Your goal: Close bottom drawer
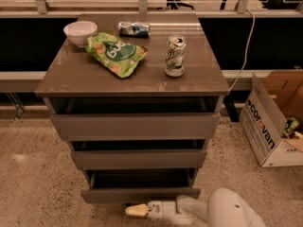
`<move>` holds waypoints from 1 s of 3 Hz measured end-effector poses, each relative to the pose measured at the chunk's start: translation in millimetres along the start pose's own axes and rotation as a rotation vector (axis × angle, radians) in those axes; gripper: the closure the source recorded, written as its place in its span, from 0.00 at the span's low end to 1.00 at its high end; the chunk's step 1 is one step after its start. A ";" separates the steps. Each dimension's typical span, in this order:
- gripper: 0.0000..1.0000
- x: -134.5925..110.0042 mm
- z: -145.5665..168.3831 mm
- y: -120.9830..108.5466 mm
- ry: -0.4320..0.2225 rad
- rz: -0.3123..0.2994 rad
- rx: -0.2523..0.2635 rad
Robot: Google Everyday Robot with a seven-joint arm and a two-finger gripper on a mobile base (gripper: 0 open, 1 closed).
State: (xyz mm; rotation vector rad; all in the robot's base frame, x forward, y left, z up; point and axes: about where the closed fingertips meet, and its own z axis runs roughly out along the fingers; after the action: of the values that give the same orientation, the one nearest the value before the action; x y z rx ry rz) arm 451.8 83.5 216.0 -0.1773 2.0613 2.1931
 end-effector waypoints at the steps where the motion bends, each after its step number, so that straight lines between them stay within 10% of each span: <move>1: 1.00 0.0 0.0 0.0 0.000 0.000 0.000; 3: 1.00 3.6 46.5 -29.4 0.118 0.021 0.018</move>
Offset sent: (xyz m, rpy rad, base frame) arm -0.0159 0.0531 -0.0303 -0.0449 0.0086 0.1587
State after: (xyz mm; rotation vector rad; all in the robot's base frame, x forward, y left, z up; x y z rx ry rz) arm 453.3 131.7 189.3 -0.2915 2.1515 2.2261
